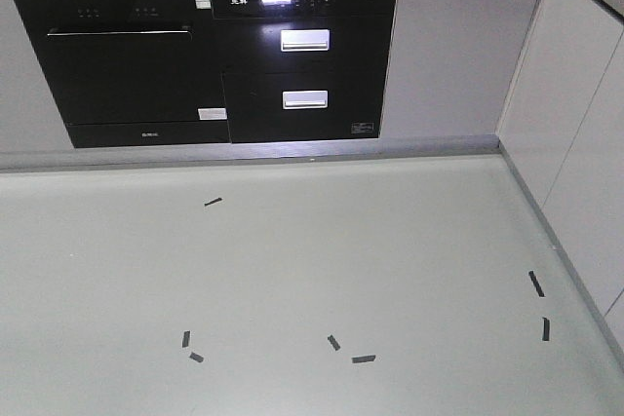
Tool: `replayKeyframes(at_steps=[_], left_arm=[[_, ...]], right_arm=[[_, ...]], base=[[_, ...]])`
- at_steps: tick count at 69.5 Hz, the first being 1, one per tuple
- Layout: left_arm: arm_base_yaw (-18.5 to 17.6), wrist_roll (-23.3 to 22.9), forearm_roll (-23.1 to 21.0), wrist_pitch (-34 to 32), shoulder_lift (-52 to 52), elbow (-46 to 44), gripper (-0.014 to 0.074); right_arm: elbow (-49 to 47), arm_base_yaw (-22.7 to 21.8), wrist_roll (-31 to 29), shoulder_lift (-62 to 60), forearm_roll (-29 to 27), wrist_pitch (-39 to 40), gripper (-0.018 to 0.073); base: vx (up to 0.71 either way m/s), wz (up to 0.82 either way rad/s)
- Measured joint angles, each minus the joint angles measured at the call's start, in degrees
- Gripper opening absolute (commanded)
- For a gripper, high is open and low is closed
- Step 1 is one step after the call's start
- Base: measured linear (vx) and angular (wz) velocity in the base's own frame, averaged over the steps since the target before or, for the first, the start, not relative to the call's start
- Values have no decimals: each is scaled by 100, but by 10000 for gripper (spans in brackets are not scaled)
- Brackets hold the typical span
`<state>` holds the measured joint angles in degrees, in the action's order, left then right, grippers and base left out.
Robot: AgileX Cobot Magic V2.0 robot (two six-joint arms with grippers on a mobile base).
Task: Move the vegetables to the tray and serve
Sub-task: 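Drive the base forward to the counter with the pot, tray and plate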
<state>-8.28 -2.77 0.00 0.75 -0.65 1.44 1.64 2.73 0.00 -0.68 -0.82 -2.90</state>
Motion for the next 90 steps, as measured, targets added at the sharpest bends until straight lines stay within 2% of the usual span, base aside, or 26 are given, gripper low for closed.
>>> replayKeyframes(at_steps=[48, 90], left_arm=[[0, 0, 0, 0, 0, 0, -6], [0, 0, 0, 0, 0, 0, -6]], right_arm=[[0, 0, 0, 0, 0, 0, -8], [0, 0, 0, 0, 0, 0, -8]], base=[[2, -1], [15, 4]])
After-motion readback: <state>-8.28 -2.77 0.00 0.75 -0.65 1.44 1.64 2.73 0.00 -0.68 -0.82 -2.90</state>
